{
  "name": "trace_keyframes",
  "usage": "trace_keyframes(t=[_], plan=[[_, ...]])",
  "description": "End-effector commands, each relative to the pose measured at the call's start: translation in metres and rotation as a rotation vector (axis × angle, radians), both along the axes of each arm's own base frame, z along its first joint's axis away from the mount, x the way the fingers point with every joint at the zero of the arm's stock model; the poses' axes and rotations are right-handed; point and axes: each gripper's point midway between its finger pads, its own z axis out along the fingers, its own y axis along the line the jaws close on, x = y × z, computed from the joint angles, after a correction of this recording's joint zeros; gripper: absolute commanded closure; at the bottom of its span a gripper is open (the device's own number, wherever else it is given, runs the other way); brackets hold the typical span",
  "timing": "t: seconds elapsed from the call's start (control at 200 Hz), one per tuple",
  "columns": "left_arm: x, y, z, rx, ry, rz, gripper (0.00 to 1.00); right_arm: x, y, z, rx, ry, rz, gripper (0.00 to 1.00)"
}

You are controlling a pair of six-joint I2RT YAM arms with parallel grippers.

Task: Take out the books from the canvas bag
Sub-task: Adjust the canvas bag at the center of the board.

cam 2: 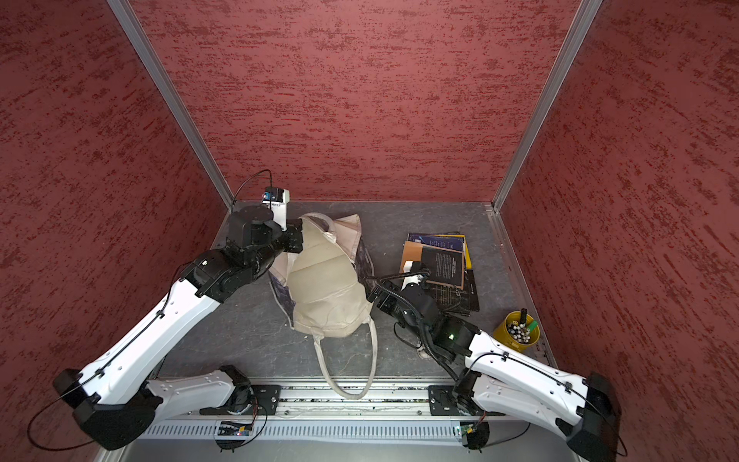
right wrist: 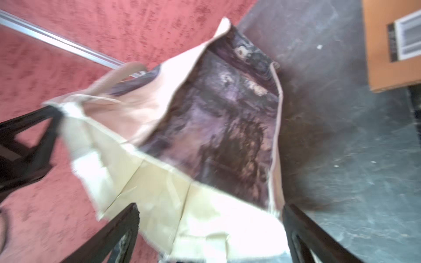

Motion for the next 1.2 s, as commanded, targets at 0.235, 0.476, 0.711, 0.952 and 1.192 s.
trace_keyframes(t=[0.235, 0.476, 0.711, 0.952, 1.192], plan=[[0.014, 0.026, 0.066, -0.142, -0.088, 0.206, 1.00, -0.051, 0.058, -0.029, 0.047, 0.087, 0.152, 0.01], [0.012, 0.030, 0.084, -0.205, -0.111, 0.244, 1.00, -0.066, 0.097, -0.052, 0.137, 0.172, 0.221, 0.01], [0.003, 0.030, 0.096, -0.258, -0.127, 0.239, 1.00, -0.065, 0.130, -0.089, 0.197, 0.240, 0.242, 0.01], [-0.012, 0.028, 0.098, -0.280, -0.138, 0.214, 1.00, -0.034, 0.090, -0.083, 0.170, 0.117, 0.025, 0.01], [-0.020, 0.033, 0.099, -0.280, -0.155, 0.212, 1.00, -0.030, 0.057, -0.066, 0.239, 0.048, -0.038, 0.01]])
